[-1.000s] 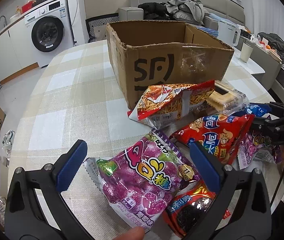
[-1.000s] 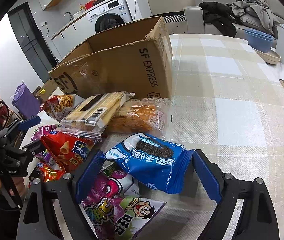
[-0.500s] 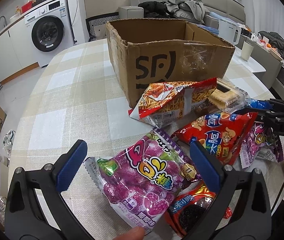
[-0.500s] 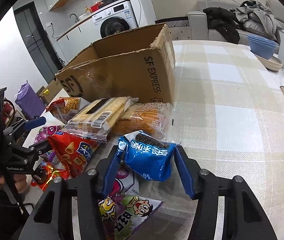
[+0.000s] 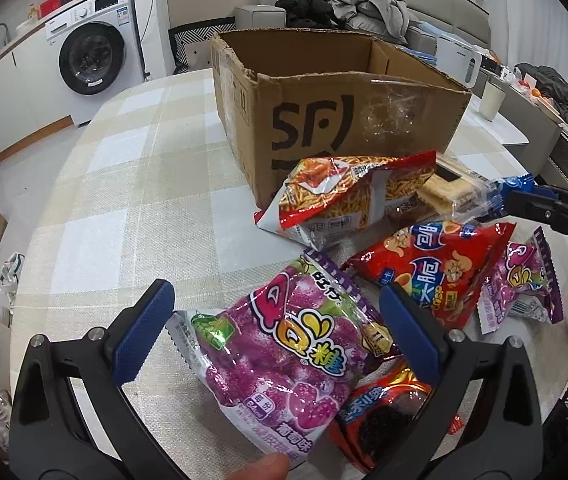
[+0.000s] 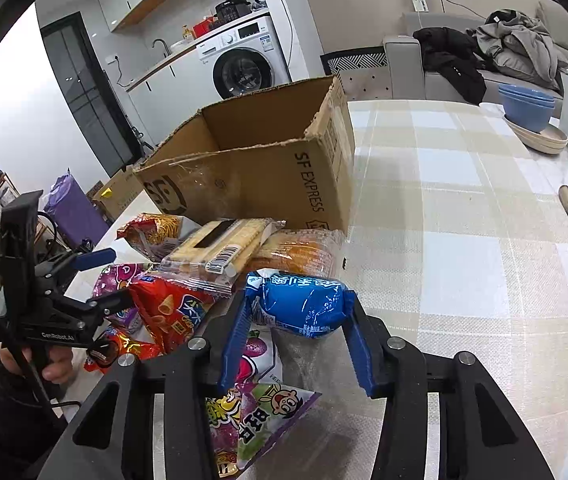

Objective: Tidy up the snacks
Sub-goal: 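Grasp the blue biscuit pack with the right gripper while the left grasps the purple candy bag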

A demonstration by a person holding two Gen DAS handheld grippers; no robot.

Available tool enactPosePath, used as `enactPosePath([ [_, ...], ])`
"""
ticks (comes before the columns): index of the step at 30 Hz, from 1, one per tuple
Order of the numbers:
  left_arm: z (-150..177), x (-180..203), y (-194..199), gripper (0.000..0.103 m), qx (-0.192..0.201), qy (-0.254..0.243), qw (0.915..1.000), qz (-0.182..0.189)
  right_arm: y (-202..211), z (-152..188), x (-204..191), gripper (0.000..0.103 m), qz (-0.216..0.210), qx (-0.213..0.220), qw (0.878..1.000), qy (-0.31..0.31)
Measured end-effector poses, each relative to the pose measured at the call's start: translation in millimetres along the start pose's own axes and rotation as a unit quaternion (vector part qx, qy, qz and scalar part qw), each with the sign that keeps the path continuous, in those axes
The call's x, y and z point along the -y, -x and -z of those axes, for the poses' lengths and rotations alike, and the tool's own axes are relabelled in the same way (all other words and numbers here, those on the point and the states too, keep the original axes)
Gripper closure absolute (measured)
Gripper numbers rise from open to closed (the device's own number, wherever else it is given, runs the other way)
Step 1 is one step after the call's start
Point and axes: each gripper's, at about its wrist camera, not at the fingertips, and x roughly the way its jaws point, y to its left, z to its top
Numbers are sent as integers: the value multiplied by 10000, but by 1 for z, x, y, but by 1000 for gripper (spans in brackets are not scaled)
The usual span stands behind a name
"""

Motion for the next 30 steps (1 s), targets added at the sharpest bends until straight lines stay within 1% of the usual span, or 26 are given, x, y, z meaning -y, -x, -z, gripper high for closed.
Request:
enactPosePath([
  [4, 1, -1, -5, 1, -59, 40, 10000, -38, -1, 0, 1, 57, -7, -25, 10000, -14],
  [8, 0, -6, -10, 1, -162, 188, 9997, 12, -7, 2, 4, 57, 22, -151, 9999, -39],
  [15, -2, -5, -8, 1, -172, 65, 9998, -53, -8, 2, 3, 57, 29, -193, 9998, 4],
  [19, 0, -5, -10, 1, -267, 117, 9996, 43, -9, 2, 3, 57, 36, -197, 9998, 4],
  [23, 1, -6, -14, 1, -319, 171, 9993, 29, -9, 2, 3, 57, 47, -206, 9998, 13],
  [26, 0, -6, -14, 1, -368, 177, 9991, 89, -10, 2, 3, 57, 46, -205, 9998, 18],
  [28, 1, -6, -18, 1, -413, 160, 9990, 49, -10, 2, 4, 57, 35, -203, 9998, 7],
  [30, 2, -5, -26, 1, -577, 132, 9982, -60, -10, 2, 4, 57, 33, -206, 9998, 3],
])
